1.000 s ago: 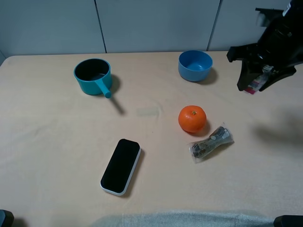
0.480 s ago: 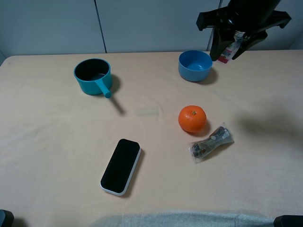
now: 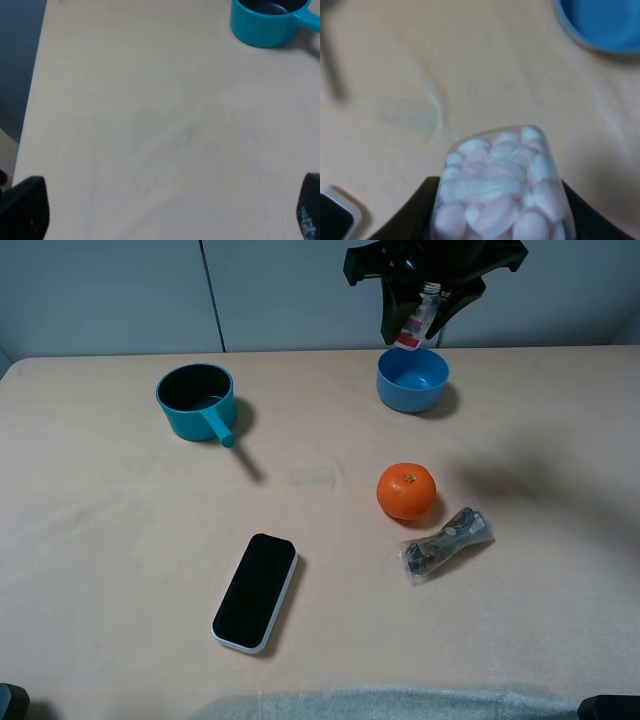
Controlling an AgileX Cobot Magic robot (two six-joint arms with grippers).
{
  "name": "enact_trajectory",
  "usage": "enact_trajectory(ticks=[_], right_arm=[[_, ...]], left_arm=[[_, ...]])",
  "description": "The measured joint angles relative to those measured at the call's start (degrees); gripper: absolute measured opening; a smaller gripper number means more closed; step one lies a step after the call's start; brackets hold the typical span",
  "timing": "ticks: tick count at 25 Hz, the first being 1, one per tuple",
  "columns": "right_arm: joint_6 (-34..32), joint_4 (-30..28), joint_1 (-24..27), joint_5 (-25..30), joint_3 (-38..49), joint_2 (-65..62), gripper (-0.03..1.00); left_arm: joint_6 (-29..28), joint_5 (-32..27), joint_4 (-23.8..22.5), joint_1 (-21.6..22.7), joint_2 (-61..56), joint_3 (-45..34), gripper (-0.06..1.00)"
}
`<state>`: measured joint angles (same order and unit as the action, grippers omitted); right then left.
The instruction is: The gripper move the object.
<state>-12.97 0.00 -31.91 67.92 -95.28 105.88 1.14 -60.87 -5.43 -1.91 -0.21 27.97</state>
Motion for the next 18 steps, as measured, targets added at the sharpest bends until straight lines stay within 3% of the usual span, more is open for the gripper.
enact_trajectory(ticks=[18], right_arm=[[5.25, 0.0, -7.64, -0.54, -20.46, 19.44, 0.31]], left_arm=[[0.0, 0.0, 0.0, 0.0, 0.0, 0.0, 0.99]])
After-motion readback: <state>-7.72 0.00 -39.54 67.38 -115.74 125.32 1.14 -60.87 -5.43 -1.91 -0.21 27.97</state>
